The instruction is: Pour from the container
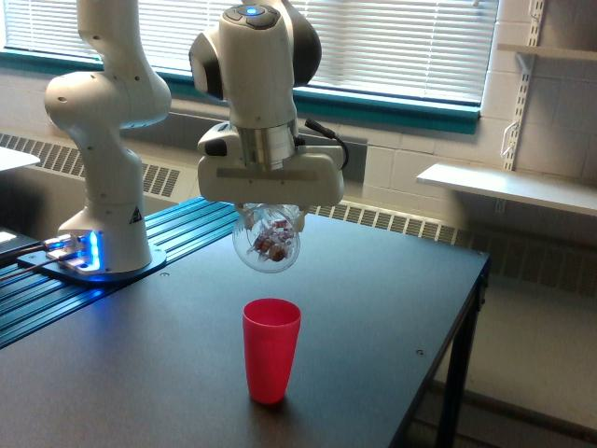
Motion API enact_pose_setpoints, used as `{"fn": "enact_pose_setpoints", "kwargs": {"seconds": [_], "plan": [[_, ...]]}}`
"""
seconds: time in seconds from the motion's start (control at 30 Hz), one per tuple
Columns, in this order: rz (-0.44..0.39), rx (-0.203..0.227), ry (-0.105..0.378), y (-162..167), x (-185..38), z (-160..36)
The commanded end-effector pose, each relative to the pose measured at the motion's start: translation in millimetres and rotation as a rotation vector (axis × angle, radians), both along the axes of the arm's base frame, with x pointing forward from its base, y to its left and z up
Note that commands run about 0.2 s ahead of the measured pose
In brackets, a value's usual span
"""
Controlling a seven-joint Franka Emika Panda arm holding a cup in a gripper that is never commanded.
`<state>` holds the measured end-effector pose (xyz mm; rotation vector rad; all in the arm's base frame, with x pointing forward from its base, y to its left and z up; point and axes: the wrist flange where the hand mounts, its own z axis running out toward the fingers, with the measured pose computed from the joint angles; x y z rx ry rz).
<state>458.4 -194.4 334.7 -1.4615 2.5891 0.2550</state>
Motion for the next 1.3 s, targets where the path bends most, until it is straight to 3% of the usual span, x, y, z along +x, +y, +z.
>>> {"fn": "enact_pose_setpoints", "kwargs": {"seconds": [0.03,0.43,1.3], "plan": [[0.017,-0.008,0.01,-4,4,0.6],[0.017,-0.037,0.065,-8,11,-7.3],[0.058,0.019,0.114,12,22,-15.3]]}}
